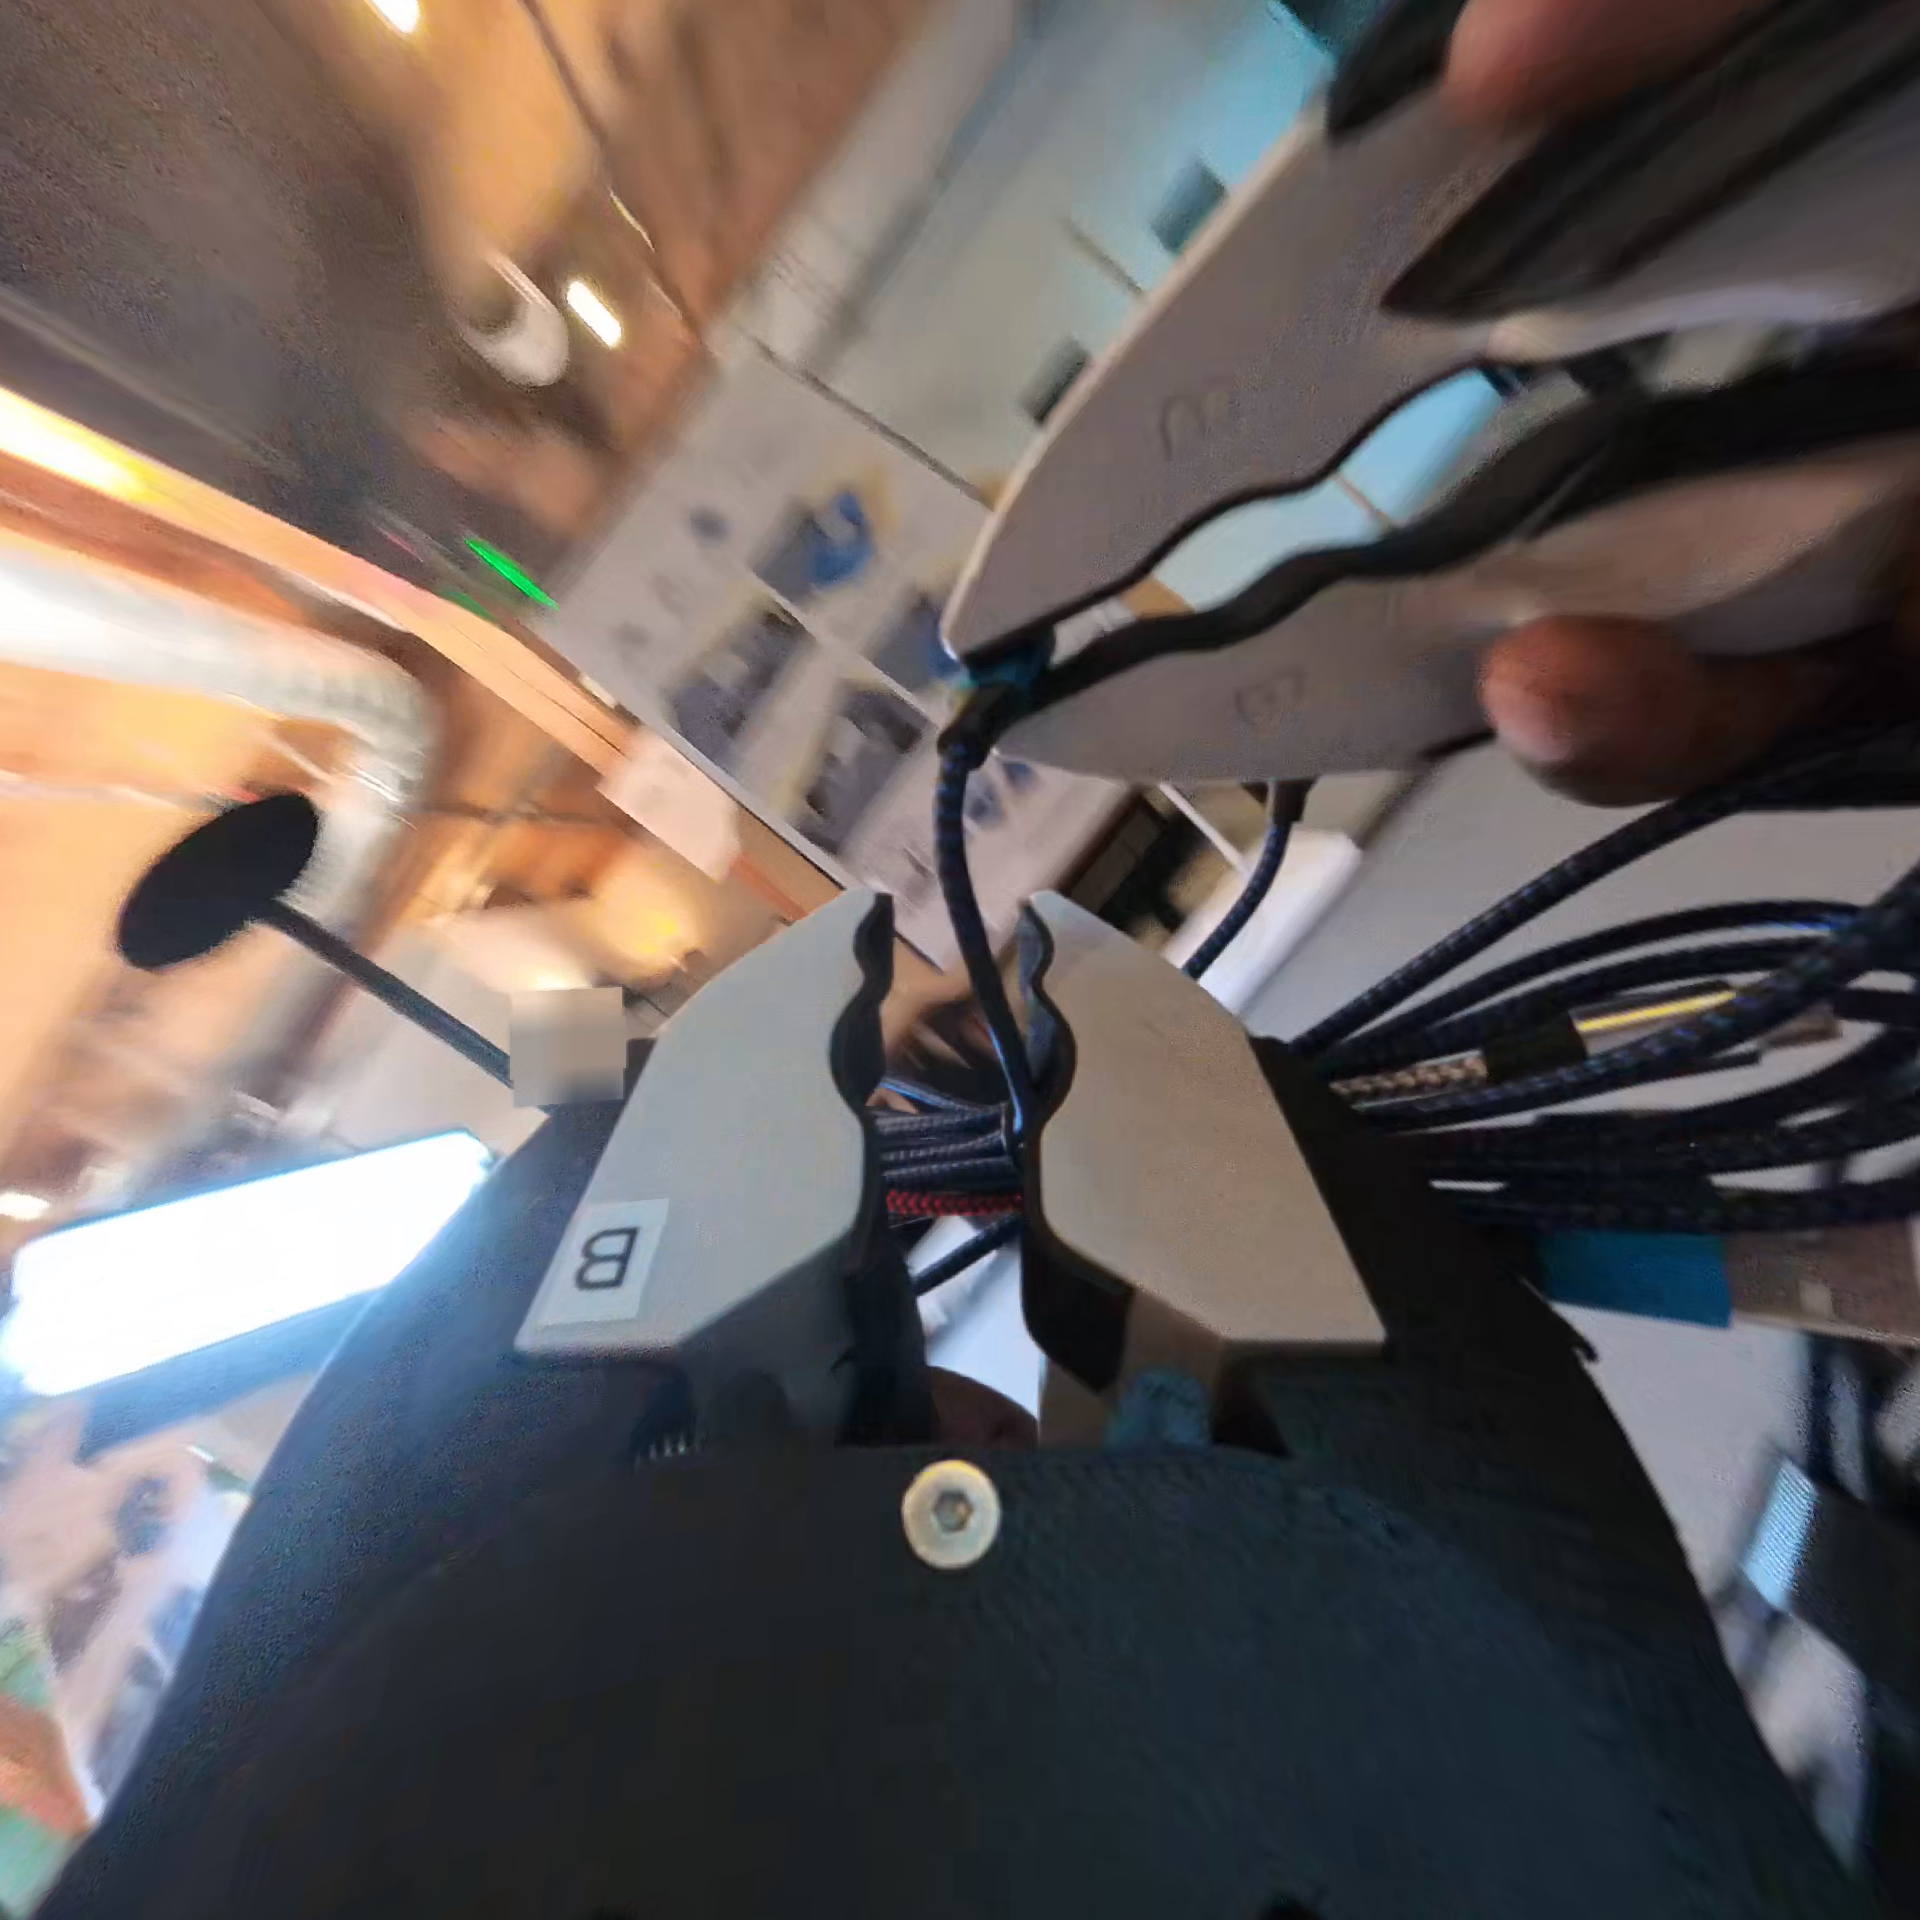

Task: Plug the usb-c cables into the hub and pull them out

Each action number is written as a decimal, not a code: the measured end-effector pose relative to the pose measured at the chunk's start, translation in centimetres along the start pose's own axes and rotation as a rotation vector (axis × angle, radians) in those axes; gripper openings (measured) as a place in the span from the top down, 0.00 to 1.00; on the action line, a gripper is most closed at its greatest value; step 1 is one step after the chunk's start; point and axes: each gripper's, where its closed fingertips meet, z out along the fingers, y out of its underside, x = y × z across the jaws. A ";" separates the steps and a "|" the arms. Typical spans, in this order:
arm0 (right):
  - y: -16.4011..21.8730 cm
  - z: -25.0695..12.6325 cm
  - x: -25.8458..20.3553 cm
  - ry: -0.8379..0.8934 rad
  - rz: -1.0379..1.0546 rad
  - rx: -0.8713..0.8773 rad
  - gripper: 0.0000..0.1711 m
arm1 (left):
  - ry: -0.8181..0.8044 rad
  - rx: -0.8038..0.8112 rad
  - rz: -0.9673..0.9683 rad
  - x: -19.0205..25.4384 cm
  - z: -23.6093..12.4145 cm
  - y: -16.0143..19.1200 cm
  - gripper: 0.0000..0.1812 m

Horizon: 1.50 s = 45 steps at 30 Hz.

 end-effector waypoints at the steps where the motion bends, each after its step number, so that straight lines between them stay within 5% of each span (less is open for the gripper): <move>1: -0.6 -0.3 0.0 -0.032 0.036 0.047 0.97 | -0.056 0.097 0.022 -0.2 -0.3 -1.0 0.89; 5: -3.7 -2.2 1.3 0.033 -0.010 0.233 0.97 | 0.091 0.315 -0.319 -0.8 -2.0 -3.5 0.75; 9: -5.5 -2.6 1.6 0.091 -0.096 0.320 0.97 | 0.390 0.578 -0.840 -2.5 -5.0 -7.9 0.79; 12: -5.5 -1.7 1.0 0.087 -0.144 0.325 0.97 | 0.694 0.488 -1.144 0.3 -4.4 -8.7 0.82; 19: -2.5 0.2 -1.2 -0.034 -0.056 0.186 0.97 | 0.561 0.329 -1.204 3.5 -1.2 -4.3 0.94; 24: -1.5 0.4 -1.5 0.016 -0.160 0.149 0.97 | 0.524 0.406 -1.333 2.2 -1.3 -4.3 0.99; 27: -2.5 -0.2 -0.6 0.096 -0.302 0.183 0.97 | 0.745 0.307 -1.284 4.4 -2.0 -4.8 0.98; 33: -5.8 -1.8 1.9 0.209 -0.294 0.279 0.97 | 0.921 0.610 -1.478 1.1 -5.2 -9.1 0.81; 36: -6.5 -1.1 2.9 0.303 -0.388 0.231 0.97 | 1.016 0.906 -1.602 -1.7 -8.2 -11.4 0.79; 40: -5.7 2.2 3.6 0.404 -0.494 -0.039 0.97 | 1.010 0.927 -1.648 -0.3 -8.0 -11.4 0.81; 45: -2.7 5.6 1.2 0.459 -0.748 -0.459 0.97 | 0.809 0.825 -1.979 0.5 -3.8 -5.7 0.85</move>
